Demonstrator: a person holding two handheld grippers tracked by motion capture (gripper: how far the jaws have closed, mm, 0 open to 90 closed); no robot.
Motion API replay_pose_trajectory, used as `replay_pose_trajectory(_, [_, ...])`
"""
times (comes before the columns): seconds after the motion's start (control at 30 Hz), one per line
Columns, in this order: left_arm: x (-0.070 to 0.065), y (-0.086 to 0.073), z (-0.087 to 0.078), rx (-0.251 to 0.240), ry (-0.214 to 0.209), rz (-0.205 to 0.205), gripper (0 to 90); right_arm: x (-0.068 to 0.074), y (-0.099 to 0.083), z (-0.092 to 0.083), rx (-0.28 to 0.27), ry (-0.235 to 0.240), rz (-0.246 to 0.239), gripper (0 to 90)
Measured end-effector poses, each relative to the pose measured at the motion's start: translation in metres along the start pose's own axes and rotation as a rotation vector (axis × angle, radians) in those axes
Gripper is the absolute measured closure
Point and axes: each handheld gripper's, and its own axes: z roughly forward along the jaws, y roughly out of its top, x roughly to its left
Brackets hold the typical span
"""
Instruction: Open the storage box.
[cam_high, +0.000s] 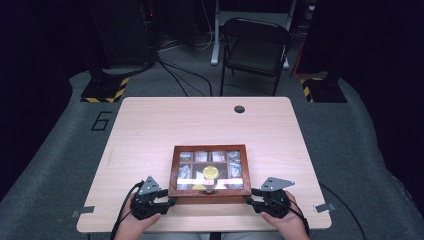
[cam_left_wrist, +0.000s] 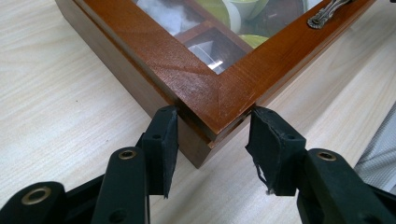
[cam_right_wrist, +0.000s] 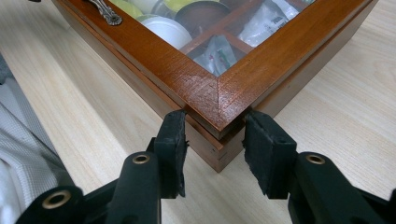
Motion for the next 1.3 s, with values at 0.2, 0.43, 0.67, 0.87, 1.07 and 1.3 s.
replay_pose_trajectory(0.2, [-0.001, 0.003, 0.000, -0.011, -0.004, -0.006, 50.8, -0.001, 0.001, -0.002, -0.005, 0.004, 0.010, 57.1])
replay_pose_trajectory(0.43, [-0.004, 0.012, -0.001, -0.028, 0.017, -0.004, 42.7, 0.000, 0.008, -0.006, -0.017, -0.006, 0.037, 53.4])
replay_pose_trajectory(0.67, [0.000, 0.022, -0.009, -0.046, -0.003, -0.024, 40.4, -0.002, 0.019, -0.012, -0.034, -0.007, 0.058, 49.2])
replay_pose_trajectory(0.87, [0.001, 0.033, -0.016, -0.068, 0.006, -0.043, 37.6, -0.004, 0.032, -0.019, -0.034, -0.009, 0.051, 47.3])
replay_pose_trajectory(1.07, [0.001, 0.045, -0.022, -0.081, 0.036, -0.009, 36.1, -0.006, 0.046, -0.025, -0.035, -0.015, 0.028, 46.5])
replay_pose_trajectory(1.3, [0.004, 0.061, -0.030, -0.093, 0.036, -0.016, 36.1, -0.011, 0.063, -0.031, -0.038, -0.010, 0.040, 45.5])
